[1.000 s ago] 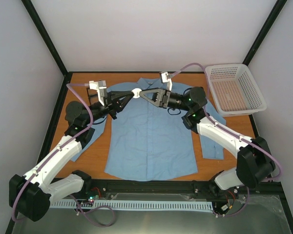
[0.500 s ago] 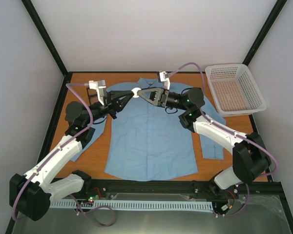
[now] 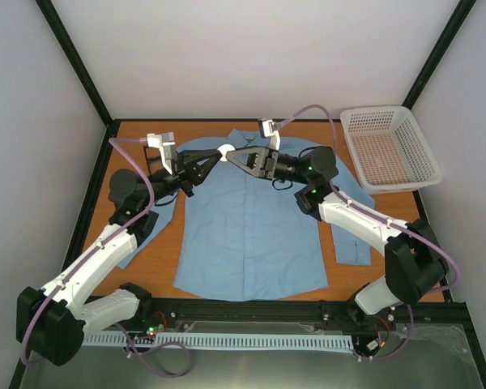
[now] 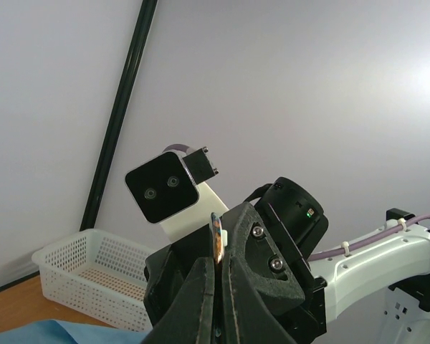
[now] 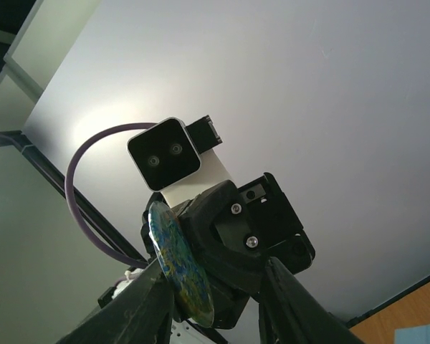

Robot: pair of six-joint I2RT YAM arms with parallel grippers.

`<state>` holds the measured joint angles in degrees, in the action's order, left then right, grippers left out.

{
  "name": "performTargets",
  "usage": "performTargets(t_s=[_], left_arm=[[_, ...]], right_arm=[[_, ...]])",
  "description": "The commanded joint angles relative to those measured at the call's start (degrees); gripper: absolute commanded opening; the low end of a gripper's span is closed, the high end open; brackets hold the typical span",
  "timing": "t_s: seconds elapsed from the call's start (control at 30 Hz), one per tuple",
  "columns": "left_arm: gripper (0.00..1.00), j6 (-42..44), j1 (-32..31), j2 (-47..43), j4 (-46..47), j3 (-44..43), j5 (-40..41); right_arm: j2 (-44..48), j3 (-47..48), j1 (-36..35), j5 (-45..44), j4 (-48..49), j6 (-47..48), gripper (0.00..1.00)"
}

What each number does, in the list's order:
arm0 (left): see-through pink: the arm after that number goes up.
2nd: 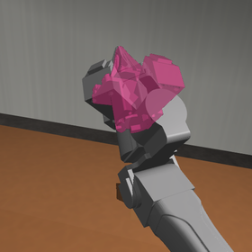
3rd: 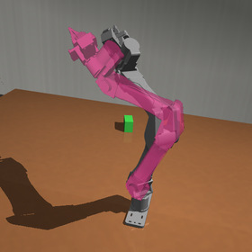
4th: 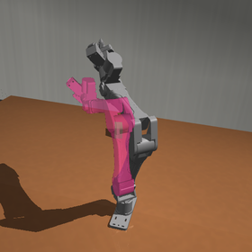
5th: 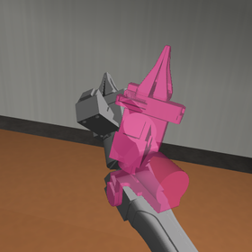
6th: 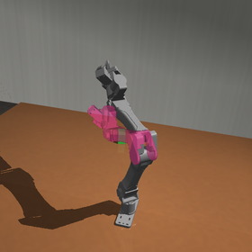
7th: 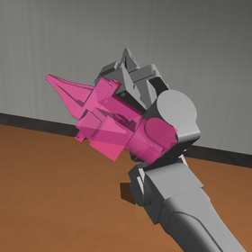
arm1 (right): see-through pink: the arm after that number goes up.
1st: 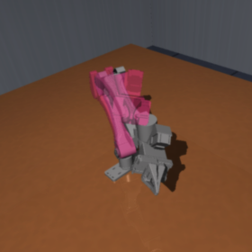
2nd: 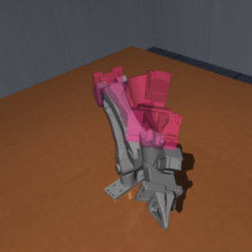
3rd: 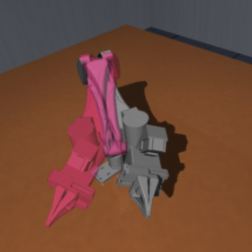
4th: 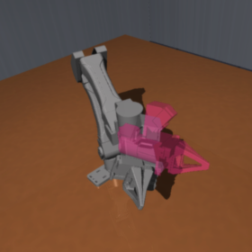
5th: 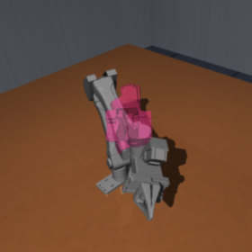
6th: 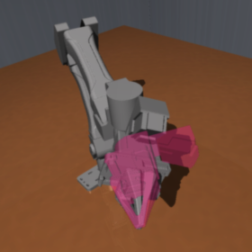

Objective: Pin the brooch onto the clothing

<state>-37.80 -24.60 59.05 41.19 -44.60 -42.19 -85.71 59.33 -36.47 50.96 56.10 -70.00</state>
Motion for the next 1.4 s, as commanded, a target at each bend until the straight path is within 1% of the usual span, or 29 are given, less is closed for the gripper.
performTargets(t_s=[0.0, 0.1, 0.3, 0.4, 0.43, 0.47, 0.53, 0.57, 0.6, 0.67, 0.73, 0.77, 0.83, 0.87, 0.93, 1.0, 1.03, 1.07, 1.1, 1.2, 1.27, 1.37], left_arm=[[0.01, -0.7, -0.3, 0.3, 2.8, -0.5, -2.5], [0.01, -0.7, -0.4, 0.3, 3.4, -0.3, -3.1], [0.01, 0.0, -0.4, 0.3, 3.0, -0.3, -5.0], [0.01, 0.3, -0.4, -0.3, 2.4, 0.0, -3.9], [0.01, 0.6, -0.4, -0.6, 1.9, 0.1, -3.1], [0.01, 1.3, -0.4, -1.1, 0.8, 0.1, -2.0], [0.01, 3.4, -0.4, -1.9, -2.7, -0.2, 1.1], [0.01, 5.2, -0.4, -2.5, -5.3, -0.5, 3.3], [0.01, 6.9, -0.4, -3.0, -7.7, -0.8, 5.4], [0.01, 11.3, -0.4, -3.9, -12.3, -1.1, 9.8], [0.01, 14.7, -0.4, -4.2, -16.5, -1.7, 14.3], [0.01, 16.5, -0.4, -4.1, -17.9, -1.9, 16.0], [0.01, 19.4, -0.4, -3.4, -21.1, -2.5, 20.0], [0.01, 20.3, -0.3, -2.9, -22.4, -2.9, 22.2], [0.01, 20.8, -0.2, -1.6, -24.2, -3.7, 28.7], [0.01, 20.7, 0.5, 0.8, -25.7, -5.0, 33.6], [0.01, 20.3, 1.0, 2.3, -26.2, -5.6, 35.8], [0.01, 18.8, 1.5, 3.8, -27.2, -6.2, 39.3], [0.01, 17.8, 2.2, 6.1, -28.0, -7.0, 41.1], [0.01, 17.5, 4.2, 11.6, -26.7, -7.8, 41.5], [0.01, 16.8, 5.9, 14.6, -25.6, -8.1, 41.5], [0.01, 16.5, 8.2, 18.0, -23.1, -8.1, 41.6]], right_arm=[[-1.4, 0.4, -0.5, -1.0, -0.3, 0.2, 0.31], [-1.8, 0.6, -0.6, -1.2, -1.0, 0.1, 0.28], [-2.6, 1.7, -0.5, -0.5, -2.8, 0.2, 0.28], [-2.5, 1.8, -0.5, -0.1, -3.0, 0.7, 0.3], [-2.5, 1.8, -0.5, 0.6, -1.9, 1.0, 0.34], [-2.1, 1.7, -0.5, 2.2, -1.0, 1.8, 0.4], [-0.4, 1.1, -0.4, 5.8, -2.3, 5.4, 0.52], [1.2, 0.6, -0.1, 7.6, -6.3, 9.3, 0.57], [3.2, 0.0, 0.5, 8.3, -13.3, 14.4, 0.64], [7.6, 0.3, 1.3, 7.7, -33.5, 30.0, 0.73], [10.8, 2.2, 1.9, 3.3, -53.9, 45.8, 0.78], [11.7, 2.8, 2.4, 0.9, -60.8, 51.5, 0.8], [13.1, 1.9, 4.3, -3.8, -65.9, 56.9, 0.81], [13.1, 1.7, 5.1, -7.9, -67.6, 58.6, 0.81], [11.1, 3.8, 5.7, -17.8, -72.0, 62.0, 0.81], [6.7, 7.3, 5.7, -26.3, -74.6, 65.4, 0.81], [4.4, 9.1, 5.7, -29.1, -74.6, 66.7, 0.82], [1.9, 10.6, 5.7, -31.2, -73.4, 69.0, 0.83], [-0.8, 11.7, 5.7, -32.8, -71.4, 70.7, 0.83], [-10.5, 18.0, 5.6, -37.3, -70.0, 76.5, 0.83], [-19.7, 24.7, 5.7, -40.6, -72.5, 79.7, 0.82], [-30.0, 35.3, 5.7, -42.8, -76.8, 83.3, 0.8]])
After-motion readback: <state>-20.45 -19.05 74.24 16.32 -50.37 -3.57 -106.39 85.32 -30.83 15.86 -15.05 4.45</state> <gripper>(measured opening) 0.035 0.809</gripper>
